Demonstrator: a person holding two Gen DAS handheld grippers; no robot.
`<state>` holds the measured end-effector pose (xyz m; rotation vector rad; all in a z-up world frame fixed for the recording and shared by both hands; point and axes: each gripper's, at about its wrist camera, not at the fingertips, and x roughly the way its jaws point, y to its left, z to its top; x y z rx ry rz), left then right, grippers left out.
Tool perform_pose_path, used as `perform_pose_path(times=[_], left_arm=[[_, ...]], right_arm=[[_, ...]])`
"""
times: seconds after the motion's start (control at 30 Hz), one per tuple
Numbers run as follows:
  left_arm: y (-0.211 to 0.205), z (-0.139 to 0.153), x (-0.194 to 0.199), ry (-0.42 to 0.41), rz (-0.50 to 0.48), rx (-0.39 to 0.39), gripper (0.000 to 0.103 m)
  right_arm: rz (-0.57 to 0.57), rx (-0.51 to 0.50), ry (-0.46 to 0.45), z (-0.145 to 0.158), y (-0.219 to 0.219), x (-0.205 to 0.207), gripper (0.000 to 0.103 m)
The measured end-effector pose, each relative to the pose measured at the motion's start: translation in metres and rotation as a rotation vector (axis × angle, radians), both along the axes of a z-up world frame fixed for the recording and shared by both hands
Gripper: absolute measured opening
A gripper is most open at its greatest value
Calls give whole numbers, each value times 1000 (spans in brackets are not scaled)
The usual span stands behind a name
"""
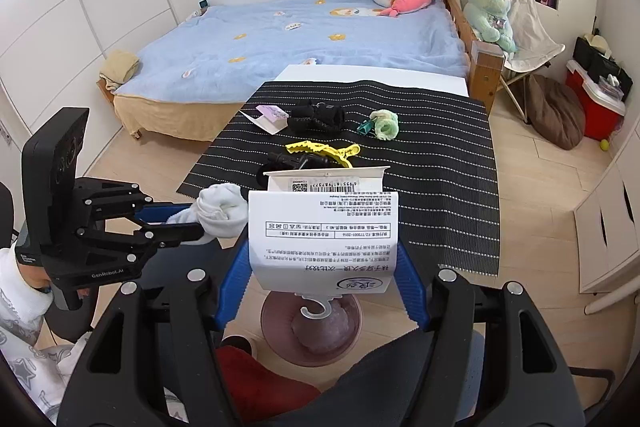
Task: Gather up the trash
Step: 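Carry the sock over the pink bin and open the left gripper while the right holds the box, then lower the white box over the pink bin and open the right gripper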
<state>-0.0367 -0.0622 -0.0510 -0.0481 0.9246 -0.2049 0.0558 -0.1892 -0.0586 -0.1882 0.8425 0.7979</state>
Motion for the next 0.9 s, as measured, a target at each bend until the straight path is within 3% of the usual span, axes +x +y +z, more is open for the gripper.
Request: perform_pose_path(times=[0.07,0.17,0.23,0.27,0.5,0.67,0.9], left_arm=[[-3,0,-1,3,-12,-3,23],[-6,-1,-2,5,-23,-6,39],[-5,-2,-3,-3,-16,-18,81],[-4,-2,-3,-11,-8,-28,87],[3,2,-4,-30,52,-34,95],[10,6,-6,-45,86,-48,95],[17,14,-12,-98,128,-4,95]], right_arm=[[-2,5,0,1,-2,-1,64],[-4,13,-2,3,-5,-4,64],[-3,17,-2,4,-5,-4,64],[-3,17,-1,3,-5,-4,64],[2,18,7,0,-6,-6,64],[6,19,8,0,-3,-7,64],[17,14,8,-1,-1,-10,64]])
